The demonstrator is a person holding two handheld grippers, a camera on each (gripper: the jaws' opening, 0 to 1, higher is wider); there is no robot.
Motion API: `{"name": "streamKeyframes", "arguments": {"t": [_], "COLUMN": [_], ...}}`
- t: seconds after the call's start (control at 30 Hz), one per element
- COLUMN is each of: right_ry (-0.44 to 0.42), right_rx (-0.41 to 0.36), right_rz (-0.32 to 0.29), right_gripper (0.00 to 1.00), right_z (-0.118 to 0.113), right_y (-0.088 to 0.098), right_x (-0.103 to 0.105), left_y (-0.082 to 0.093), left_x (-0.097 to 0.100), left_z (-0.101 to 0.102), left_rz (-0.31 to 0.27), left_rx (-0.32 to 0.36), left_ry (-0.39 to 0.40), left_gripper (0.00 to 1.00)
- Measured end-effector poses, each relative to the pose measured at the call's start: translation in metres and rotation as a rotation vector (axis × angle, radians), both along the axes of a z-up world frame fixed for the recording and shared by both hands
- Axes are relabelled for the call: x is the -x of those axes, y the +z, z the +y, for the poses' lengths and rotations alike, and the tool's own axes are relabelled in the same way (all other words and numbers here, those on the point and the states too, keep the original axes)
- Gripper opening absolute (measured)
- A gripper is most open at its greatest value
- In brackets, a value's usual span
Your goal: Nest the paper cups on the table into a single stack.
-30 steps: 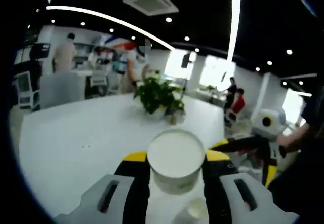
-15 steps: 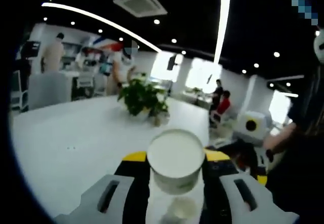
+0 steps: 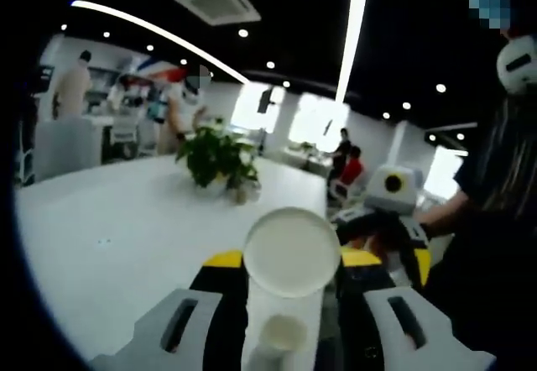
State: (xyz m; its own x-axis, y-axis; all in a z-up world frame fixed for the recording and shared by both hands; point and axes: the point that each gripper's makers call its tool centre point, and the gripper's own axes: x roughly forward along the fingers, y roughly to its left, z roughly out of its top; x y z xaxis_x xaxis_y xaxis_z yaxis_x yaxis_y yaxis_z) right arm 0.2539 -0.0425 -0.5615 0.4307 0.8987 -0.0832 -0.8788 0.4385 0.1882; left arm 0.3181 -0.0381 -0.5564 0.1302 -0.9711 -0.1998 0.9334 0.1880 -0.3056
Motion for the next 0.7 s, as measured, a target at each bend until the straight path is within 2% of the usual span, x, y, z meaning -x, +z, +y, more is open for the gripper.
{"name": "streamKeyframes", "arguments": {"t": [0.23, 0.37, 0.43, 0.57, 0.67, 0.7], "right_ry": [0.028, 0.042, 0.043, 0.041, 0.057, 0.051], "right_rx": [-0.032, -0.091, -0.122, -0.211, -0.341, -0.359], "right_rz": [0.016, 0.058, 0.086, 0.132, 0.222, 0.231], "right_gripper": [0.58, 0.49, 0.46, 0.4, 0.37, 0.35], "right_z": [-0.002, -0.007, -0.008, -0.01, -0.015, -0.017], "right_y": [0.007, 0.015, 0.018, 0.028, 0.037, 0.038], "right_x": [-0.001, -0.002, -0.004, -0.006, -0.007, -0.009], "left_y": [0.0, 0.002, 0.002, 0.0, 0.001, 0.0], "left_x": [0.007, 0.014, 0.018, 0.02, 0.023, 0.023], "left_z": [0.003, 0.003, 0.002, 0.001, 0.0, -0.001], "left_rz": [-0.02, -0.048, -0.038, -0.046, -0.055, -0.049], "left_rx": [0.008, 0.019, 0.018, 0.013, 0.02, 0.012], "left_ry": [-0.009, -0.04, -0.049, -0.052, -0.06, -0.061], "left_gripper": [0.39, 0.39, 0.39, 0.39, 0.39, 0.39]}}
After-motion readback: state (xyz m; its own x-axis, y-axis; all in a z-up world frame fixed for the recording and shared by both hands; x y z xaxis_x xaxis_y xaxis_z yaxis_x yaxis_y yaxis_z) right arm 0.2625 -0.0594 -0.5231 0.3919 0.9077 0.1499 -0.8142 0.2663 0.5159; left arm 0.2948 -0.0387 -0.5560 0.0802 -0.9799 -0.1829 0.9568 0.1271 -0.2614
